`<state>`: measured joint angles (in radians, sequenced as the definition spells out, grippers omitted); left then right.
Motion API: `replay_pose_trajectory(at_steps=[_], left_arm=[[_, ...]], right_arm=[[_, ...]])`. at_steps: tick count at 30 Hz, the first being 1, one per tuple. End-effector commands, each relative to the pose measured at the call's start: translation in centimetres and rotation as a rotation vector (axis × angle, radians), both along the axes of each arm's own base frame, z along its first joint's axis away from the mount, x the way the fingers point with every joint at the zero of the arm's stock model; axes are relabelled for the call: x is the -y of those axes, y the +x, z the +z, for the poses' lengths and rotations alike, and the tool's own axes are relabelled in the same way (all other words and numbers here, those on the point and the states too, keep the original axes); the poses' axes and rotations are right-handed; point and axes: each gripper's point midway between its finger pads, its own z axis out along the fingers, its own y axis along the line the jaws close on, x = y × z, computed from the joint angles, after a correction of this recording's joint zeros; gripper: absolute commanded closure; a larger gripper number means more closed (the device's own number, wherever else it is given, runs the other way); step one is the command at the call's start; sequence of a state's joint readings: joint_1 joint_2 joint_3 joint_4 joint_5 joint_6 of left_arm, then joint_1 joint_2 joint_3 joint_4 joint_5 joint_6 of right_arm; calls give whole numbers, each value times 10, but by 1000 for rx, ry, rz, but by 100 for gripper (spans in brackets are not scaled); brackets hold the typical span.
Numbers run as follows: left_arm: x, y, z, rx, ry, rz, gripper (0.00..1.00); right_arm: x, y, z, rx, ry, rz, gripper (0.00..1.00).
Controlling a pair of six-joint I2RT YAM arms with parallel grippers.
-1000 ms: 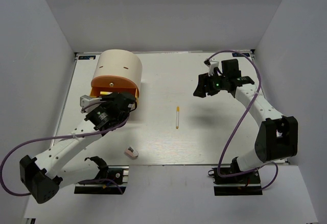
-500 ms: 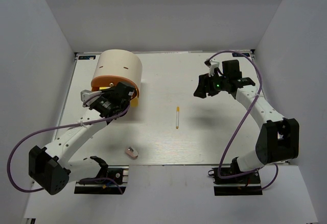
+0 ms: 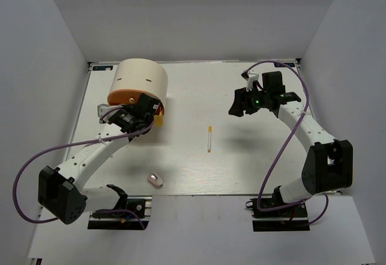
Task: Sort the stationery into containers
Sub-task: Place the stationery into the container
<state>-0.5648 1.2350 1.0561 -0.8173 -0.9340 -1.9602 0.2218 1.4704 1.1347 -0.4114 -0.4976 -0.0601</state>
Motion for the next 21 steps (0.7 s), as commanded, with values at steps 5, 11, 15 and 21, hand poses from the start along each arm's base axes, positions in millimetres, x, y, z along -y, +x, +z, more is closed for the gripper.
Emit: replay_pose_trajectory(at_steps=[5,11,15,21], left_arm=[[-3,5,11,15,-13,10,77],[-2,7,8,2,-20,3,58],[1,9,12,14,-27,-13,53],[5,7,32,54,-33,-67,47]], right_arm=[[-1,1,16,62,15,11,31],[0,1,16,64,13,11,30],[-1,1,15,62,12,18,28],[-5,-3,12,48,21,47,38]])
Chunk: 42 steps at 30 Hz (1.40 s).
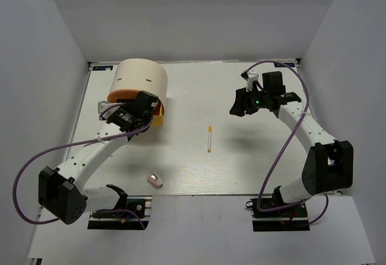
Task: Sort the stationery into containers
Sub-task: Place the stationery into the container, then grab a piece of stationery with the right arm
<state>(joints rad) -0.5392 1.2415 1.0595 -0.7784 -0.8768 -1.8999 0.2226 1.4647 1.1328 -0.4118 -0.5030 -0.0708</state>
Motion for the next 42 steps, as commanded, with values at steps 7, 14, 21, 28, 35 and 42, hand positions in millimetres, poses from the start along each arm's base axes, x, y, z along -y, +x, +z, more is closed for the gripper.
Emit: replay_pose_trajectory(at_steps=[7,14,21,28,35,42], left_arm=[[37,-16,91,165,193,-508,21],[69,-59,42,-6,337,-936,9],[81,-99,-21,-26,269,-1099,7],[58,-118,-24,10,280,-1032,5],[44,-132,-39,-50,269,-996,5],[31,-141,-58,-105,257,-946,5]], right_arm=[[-38,-11,-17,-130,-11,138,71],[-63,-21,-51,-200,-157,109,63],[-83,-26,-80,-272,-247,16,40],[-87,-29,-116,-308,-357,-62,38],[-86,-14,-136,-247,-501,-157,47],[-85,-23,-147,-271,-531,-143,67]])
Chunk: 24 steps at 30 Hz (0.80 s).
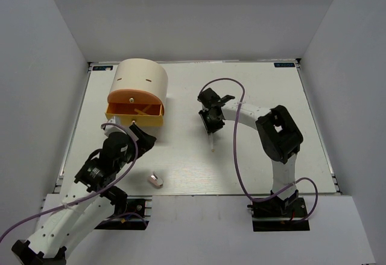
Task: Sort the stationery into containers
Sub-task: Grab a piece of stationery with the right arm, then place the stationery into the container
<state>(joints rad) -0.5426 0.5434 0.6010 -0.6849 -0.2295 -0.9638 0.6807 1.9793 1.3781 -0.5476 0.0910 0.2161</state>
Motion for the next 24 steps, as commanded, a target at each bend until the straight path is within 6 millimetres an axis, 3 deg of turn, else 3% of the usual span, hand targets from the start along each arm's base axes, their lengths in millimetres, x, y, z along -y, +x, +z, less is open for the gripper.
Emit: replay_pose_trajectory(at_steps=[1,4,6,10,13,14,16,17,20,21,22,23,24], left_arm=[[-10,-6,-11,-20,12,40,5],[-10,-8,-18,-32,9,46,5],[-11,-9,-20,-34,2,51,5],[-12,-11,-30,-53,14,51,5],[-12,-11,-34,-61,19,51,5],[-12,-11,-34,-61,19,51,5],[-14,-11,-37,-68,22,64,5],[-14,-11,-37,-68,22,64,5],[-14,-12,-43,-85,23,70,5],[-14,-12,-43,-85,23,70,5],[-14,-12,-43,-85,23,70,5],[-15,-13,-47,-93,28,71,5],[-15,-13,-45,-84,22,70,5]], right_arm=[[7,-5,-4,-15,-15,-23,70],[9,-18,-10,-60,4,8,81],[6,-22,-2,-56,36,63,89],[-13,-13,39,50,150,254,96],[-34,2,94,226,251,473,100],[-42,11,132,336,283,544,100],[-61,9,165,438,373,692,100],[-71,12,197,522,414,744,100],[-96,0,252,642,529,946,100],[-107,-13,259,623,616,1032,100],[-115,-11,273,642,646,1065,100],[-119,-18,275,615,668,1099,100],[-131,-29,311,670,747,1171,100]])
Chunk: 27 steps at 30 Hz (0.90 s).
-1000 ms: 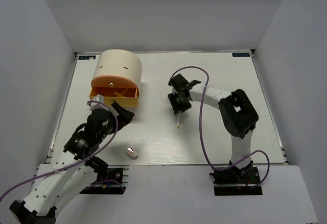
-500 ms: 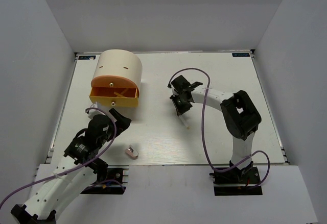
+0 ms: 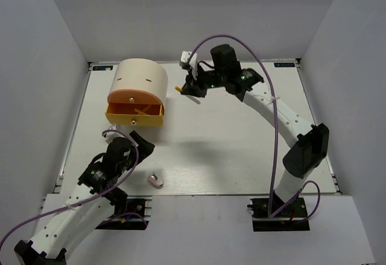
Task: Sort the stationery into containers
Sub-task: Place the stationery into the container
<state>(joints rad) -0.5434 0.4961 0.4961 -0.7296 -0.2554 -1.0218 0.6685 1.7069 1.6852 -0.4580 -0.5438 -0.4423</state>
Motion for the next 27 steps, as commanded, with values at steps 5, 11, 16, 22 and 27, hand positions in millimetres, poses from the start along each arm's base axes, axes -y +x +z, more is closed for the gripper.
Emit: replay_pose_trajectory(at_steps=[5,11,16,22,27], left_arm=[[-5,-3,-7,-9,5,22,5],[-7,-7,-9,-10,-21,41,5],[-7,-9,-9,-2,-46,55,5],[-7,-9,-9,-2,-46,55,5],[-9,-8,-6,-7,-36,62,5]], right_arm=[[-70,-46,64,93,226,479,100],[-108,-64,83,177,326,593,100],[-128,-75,79,201,368,637,100],[-148,-64,66,212,432,652,100],[-163,-47,31,169,425,626,100]])
